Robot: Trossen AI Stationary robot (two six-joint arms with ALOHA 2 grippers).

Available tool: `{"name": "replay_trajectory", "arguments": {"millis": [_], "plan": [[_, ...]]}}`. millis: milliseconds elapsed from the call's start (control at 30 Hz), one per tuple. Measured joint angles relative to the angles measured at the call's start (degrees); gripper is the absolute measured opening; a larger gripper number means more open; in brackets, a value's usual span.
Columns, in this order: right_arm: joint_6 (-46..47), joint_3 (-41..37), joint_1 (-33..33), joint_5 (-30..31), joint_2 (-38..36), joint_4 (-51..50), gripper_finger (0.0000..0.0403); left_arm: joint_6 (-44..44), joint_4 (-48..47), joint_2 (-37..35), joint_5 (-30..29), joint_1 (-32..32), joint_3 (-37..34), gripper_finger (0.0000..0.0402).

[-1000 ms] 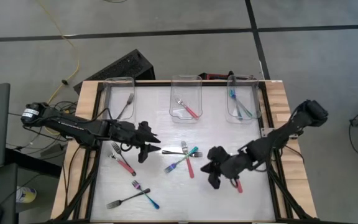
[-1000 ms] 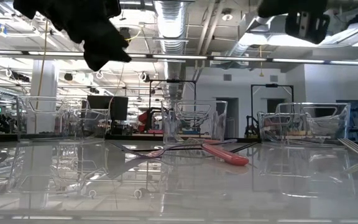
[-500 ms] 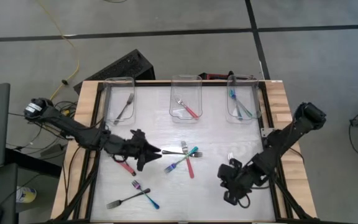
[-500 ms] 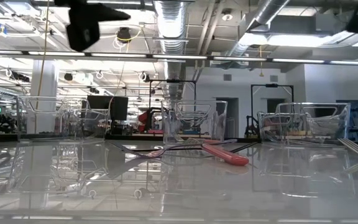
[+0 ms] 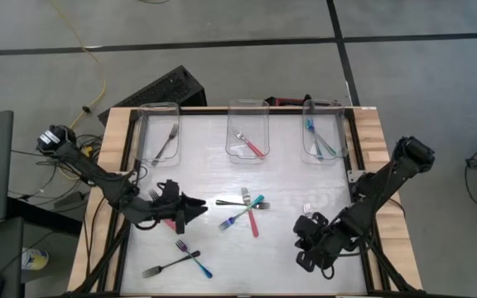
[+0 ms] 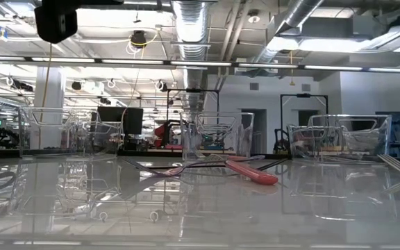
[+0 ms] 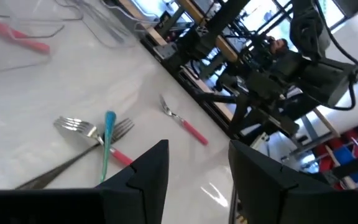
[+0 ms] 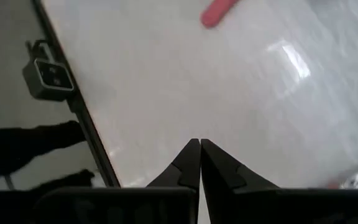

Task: Sort silverware by color (type)
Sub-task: Put the top left black fork into the left transparent bin

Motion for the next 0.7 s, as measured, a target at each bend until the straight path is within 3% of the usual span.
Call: {"name": "replay_trajectory", "arguments": {"millis": [167, 367, 600, 700], "plan": [[11.75, 0.0, 0.04, 0.13, 0.0, -4.49, 0.0055, 6.42, -0.06, 0.0, 3.74, 1.53, 0.0, 0.0151], [27.84, -0.02, -0.48, -0.09, 0.0, -14.59, 0.0116, 17.48, -3.34, 0.0, 14.01, 2.75, 0.0, 0.0151], [39.44, -0.91, -1.16, 0.14, 0.0, -17.04, 0.0194, 18.46, -24.59, 0.0, 27.22, 2.7, 0.0, 0.0151], [44.81, -1.57, -2.53, 3.28, -0.04, -12.74, 0.0209, 17.72, -34.24, 0.0, 28.76, 2.68, -0.04, 0.0151]]}}
